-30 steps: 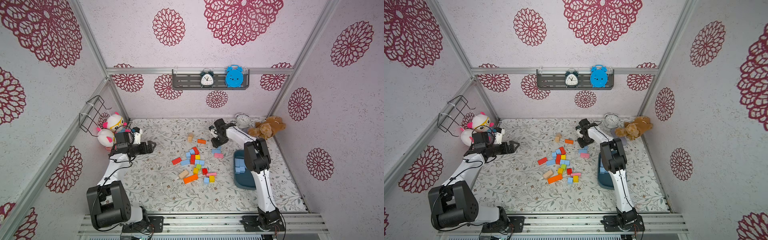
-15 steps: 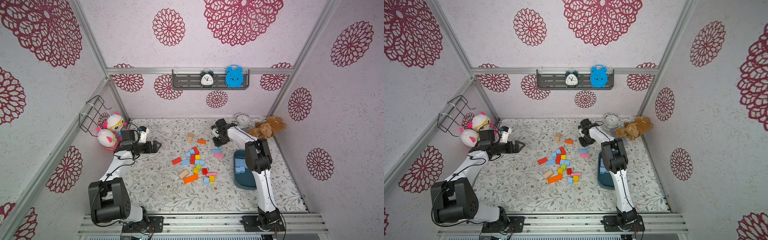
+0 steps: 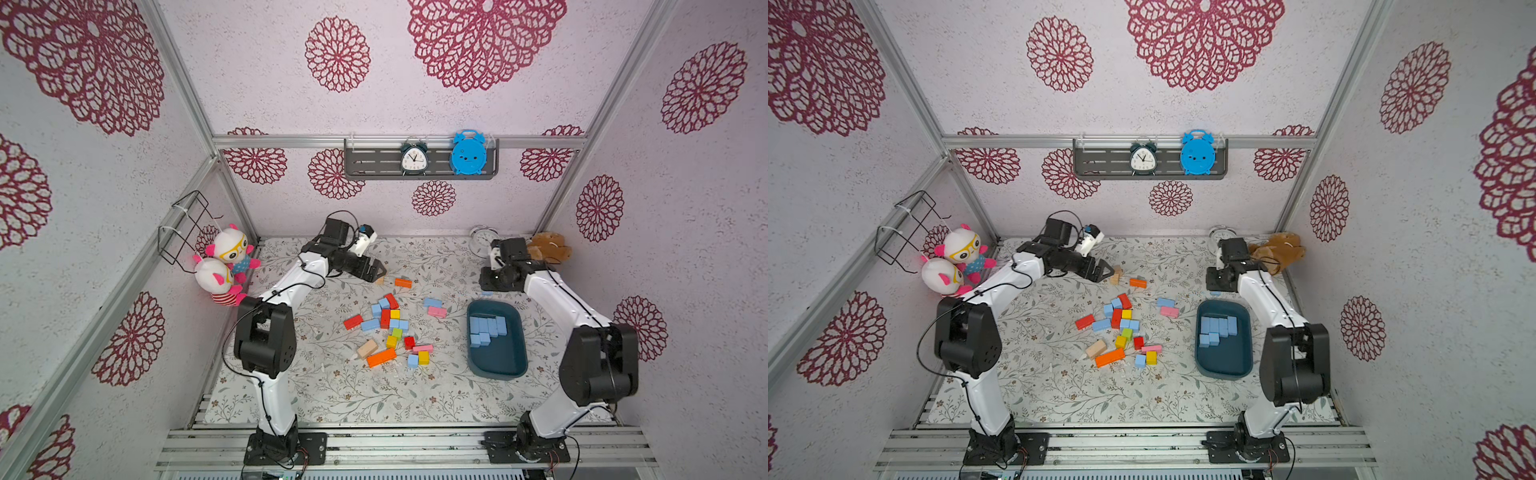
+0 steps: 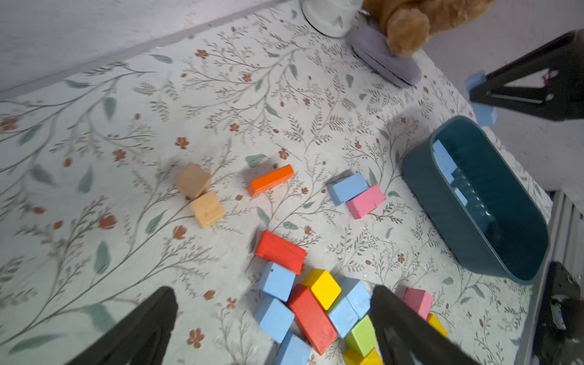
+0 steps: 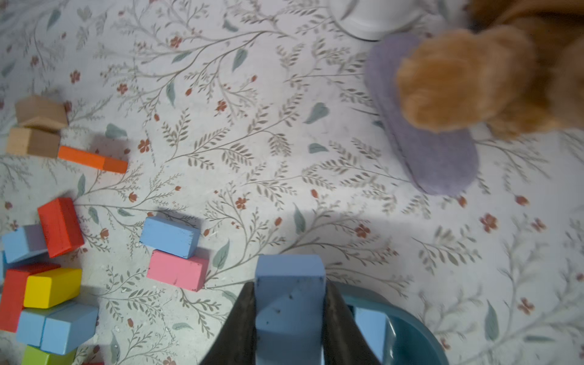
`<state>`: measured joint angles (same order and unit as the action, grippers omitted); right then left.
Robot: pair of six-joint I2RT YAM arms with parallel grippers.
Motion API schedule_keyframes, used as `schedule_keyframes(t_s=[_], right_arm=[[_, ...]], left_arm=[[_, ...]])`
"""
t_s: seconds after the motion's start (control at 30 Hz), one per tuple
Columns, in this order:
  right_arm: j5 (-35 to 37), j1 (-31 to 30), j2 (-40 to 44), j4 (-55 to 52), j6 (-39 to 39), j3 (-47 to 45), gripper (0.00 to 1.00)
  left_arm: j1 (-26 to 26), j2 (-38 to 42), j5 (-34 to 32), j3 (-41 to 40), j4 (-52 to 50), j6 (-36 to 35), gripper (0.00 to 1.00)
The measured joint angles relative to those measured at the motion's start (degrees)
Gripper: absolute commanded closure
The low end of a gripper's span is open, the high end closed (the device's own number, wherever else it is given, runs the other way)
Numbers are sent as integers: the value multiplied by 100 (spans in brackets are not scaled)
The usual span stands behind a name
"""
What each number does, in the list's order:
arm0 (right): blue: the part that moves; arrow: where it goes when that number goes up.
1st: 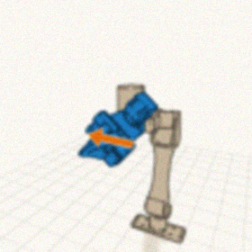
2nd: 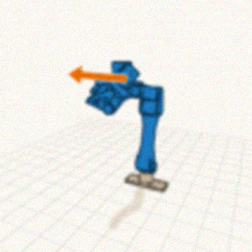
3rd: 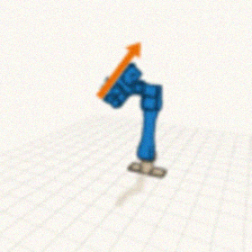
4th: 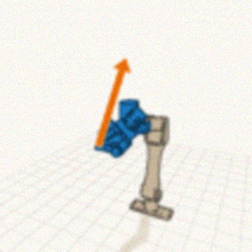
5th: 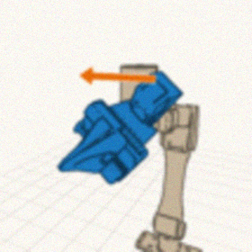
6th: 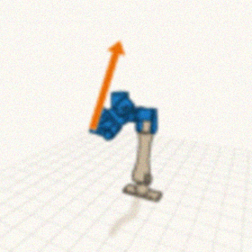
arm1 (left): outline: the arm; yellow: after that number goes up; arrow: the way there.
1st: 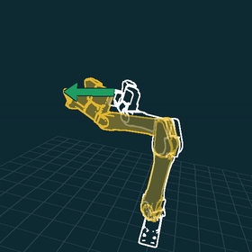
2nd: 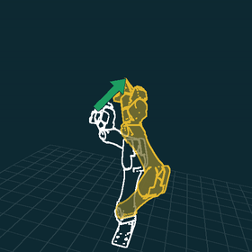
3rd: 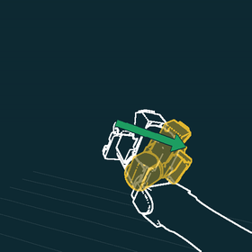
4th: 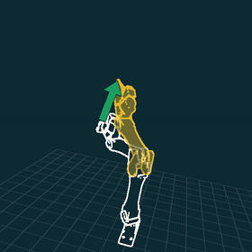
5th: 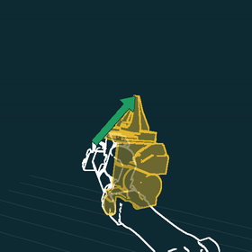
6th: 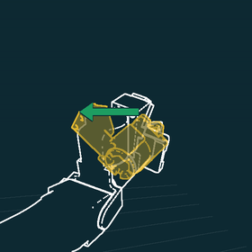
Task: Pick out the blue building blocks
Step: Place the building block in the storage box.
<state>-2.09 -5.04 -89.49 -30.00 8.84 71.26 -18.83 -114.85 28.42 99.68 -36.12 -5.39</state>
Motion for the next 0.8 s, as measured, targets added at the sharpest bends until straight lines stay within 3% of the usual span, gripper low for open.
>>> schedule_keyframes(t_s=[0.17,0.4,0.8], right_arm=[[-4,457,841,-136,297,-1019,80],[142,538,1436,-612,686,-1965,80],[42,549,1493,-739,931,-2334,78]], left_arm=[[-699,-1001,70,1193,-192,114,0],[-1344,-1878,81,2267,-339,313,1],[-1722,-2249,46,2490,-348,702,2]])
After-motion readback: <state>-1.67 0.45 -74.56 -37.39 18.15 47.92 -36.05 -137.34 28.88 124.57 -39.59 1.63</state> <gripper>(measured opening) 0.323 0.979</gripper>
